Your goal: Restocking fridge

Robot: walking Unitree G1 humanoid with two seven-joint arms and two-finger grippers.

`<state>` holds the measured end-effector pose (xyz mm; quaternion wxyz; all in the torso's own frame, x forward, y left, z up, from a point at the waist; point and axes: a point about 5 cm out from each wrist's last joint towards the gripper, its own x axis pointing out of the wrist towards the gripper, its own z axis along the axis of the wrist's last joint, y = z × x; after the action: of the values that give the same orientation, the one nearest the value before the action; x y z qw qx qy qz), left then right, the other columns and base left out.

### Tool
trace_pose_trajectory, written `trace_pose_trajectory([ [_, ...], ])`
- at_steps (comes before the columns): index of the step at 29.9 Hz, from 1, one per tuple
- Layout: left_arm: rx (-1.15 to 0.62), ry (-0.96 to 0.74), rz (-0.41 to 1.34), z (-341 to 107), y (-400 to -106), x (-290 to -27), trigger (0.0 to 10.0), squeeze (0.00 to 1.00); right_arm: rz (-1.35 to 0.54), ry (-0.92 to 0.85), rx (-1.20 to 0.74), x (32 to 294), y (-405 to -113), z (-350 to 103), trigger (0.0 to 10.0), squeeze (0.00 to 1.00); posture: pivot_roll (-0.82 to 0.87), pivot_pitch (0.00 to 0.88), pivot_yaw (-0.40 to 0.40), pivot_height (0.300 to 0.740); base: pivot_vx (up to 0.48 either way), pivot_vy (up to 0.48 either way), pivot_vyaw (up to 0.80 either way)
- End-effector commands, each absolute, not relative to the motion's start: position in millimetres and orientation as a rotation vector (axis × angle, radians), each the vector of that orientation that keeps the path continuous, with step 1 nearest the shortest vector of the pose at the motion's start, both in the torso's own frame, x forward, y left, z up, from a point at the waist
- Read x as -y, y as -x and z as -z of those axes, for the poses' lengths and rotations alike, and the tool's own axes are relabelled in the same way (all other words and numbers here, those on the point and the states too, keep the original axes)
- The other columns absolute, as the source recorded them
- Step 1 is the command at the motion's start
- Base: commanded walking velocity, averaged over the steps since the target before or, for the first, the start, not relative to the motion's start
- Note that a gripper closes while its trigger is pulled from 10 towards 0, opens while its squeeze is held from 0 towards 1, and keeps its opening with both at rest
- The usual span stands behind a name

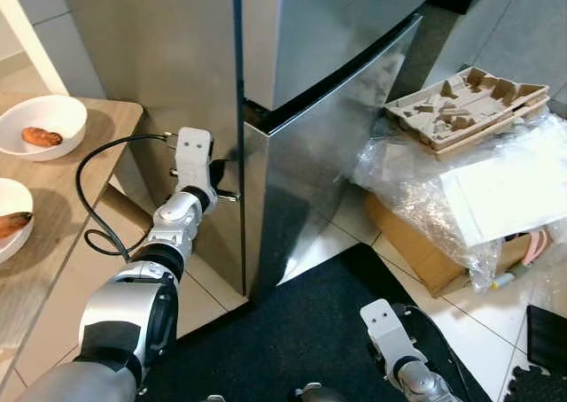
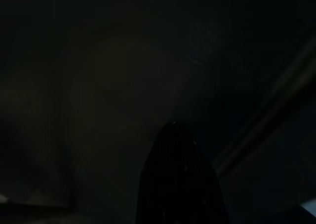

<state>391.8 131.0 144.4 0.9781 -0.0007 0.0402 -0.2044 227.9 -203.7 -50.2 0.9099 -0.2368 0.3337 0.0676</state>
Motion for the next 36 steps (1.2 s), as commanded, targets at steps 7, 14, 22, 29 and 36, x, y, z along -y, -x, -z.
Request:
trace_pose_trajectory([
  [7, -0.080, -0.005, 0.525, -145, -390, -112, 10.0, 0.00, -0.134, 0.490, -0.700, 207, -223, 52, 10.0, 0.00, -0.14, 0.173, -0.036, 0.740, 0.000, 0.000, 0.00],
  [14, -0.074, -0.007, 0.540, -147, -390, -113, 10.0, 0.00, -0.136, 0.491, -0.697, 206, -225, 52, 10.0, 0.00, -0.14, 0.172, -0.036, 0.740, 0.000, 0.000, 0.00],
  [22, -0.063, -0.005, 0.584, -149, -389, -104, 10.0, 0.00, -0.133, 0.489, -0.696, 205, -226, 51, 10.0, 0.00, -0.14, 0.168, -0.029, 0.740, 0.000, 0.000, 0.00],
  [29, -0.064, 0.010, 0.653, -147, -386, -91, 10.0, 0.00, -0.130, 0.487, -0.696, 205, -226, 51, 10.0, 0.00, -0.14, 0.164, -0.027, 0.740, 0.000, 0.000, 0.00],
  [36, -0.063, 0.015, 0.687, -146, -384, -82, 10.0, 0.00, -0.127, 0.485, -0.693, 204, -227, 51, 10.0, 0.00, -0.14, 0.161, -0.023, 0.740, 0.000, 0.000, 0.00],
])
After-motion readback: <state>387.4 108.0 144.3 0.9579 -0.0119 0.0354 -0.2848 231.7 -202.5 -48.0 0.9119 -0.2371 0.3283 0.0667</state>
